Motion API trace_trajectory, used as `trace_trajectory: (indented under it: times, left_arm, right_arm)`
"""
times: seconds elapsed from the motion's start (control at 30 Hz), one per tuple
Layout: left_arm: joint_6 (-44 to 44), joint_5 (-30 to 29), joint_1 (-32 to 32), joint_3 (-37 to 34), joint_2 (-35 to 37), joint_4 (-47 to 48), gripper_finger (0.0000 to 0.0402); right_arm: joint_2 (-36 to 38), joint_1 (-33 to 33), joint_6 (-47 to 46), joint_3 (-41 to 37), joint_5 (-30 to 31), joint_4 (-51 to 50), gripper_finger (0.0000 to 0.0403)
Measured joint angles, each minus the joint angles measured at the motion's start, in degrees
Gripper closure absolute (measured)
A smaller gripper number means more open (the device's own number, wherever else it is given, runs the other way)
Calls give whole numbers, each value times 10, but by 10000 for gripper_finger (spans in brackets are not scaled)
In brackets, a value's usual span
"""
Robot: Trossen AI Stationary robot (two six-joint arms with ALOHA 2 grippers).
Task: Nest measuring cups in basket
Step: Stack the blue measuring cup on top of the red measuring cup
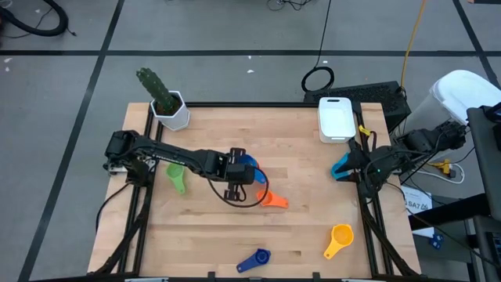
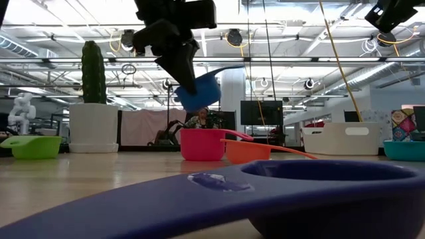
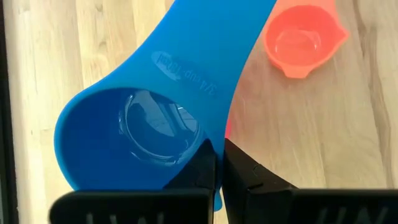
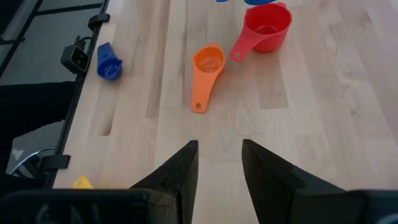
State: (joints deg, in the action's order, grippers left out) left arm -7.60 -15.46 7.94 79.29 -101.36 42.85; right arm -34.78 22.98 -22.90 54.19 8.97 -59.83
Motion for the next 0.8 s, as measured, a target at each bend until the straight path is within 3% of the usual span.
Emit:
trace_trajectory:
  times: [0.17,0.47,0.8]
  left_arm:
    - [2,0,0,32,-17,12,396]
    - [-14,-15,-6,233,-170,215,396]
    - [-6,-7,-18,264,-183,247,396]
  right_arm:
    - [0,0,0,0,0,7,284]
    - [-4,0,-19,0,-7,1,284]
    - [-3,0,-32,0,-17,-37,284]
